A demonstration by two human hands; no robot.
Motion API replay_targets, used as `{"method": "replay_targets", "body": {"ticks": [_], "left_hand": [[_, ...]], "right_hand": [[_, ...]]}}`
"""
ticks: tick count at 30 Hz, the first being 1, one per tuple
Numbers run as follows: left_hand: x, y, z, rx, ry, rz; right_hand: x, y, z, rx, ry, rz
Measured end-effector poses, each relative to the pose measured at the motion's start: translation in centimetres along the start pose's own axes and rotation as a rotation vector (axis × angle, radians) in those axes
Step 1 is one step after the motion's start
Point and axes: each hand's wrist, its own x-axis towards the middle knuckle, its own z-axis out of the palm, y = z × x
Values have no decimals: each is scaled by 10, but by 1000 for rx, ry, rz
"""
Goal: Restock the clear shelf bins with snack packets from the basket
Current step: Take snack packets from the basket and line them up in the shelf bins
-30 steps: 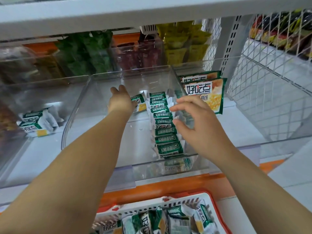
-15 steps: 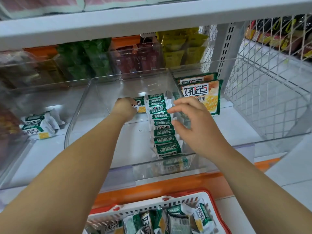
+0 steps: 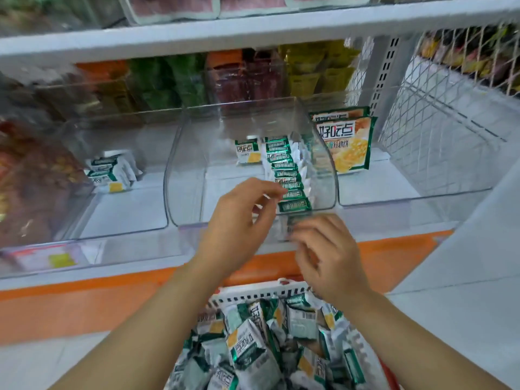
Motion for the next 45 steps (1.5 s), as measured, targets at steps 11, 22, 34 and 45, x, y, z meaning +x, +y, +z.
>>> {"method": "replay_targets", "body": {"ticks": [11, 22, 34, 45], "left_hand": [[-158, -76, 43, 357, -599, -454], [-185, -107, 59, 408, -938, -575], [-184, -107, 59, 415, -927, -574], [-168, -88, 50, 424, -895, -494]], "right_hand": [[-114, 12, 30, -62, -1300, 601], [-135, 19, 56, -238, -1141, 532], [-131, 37, 60, -134, -1298, 514], [-80, 30, 23, 17, -1155, 434]]}}
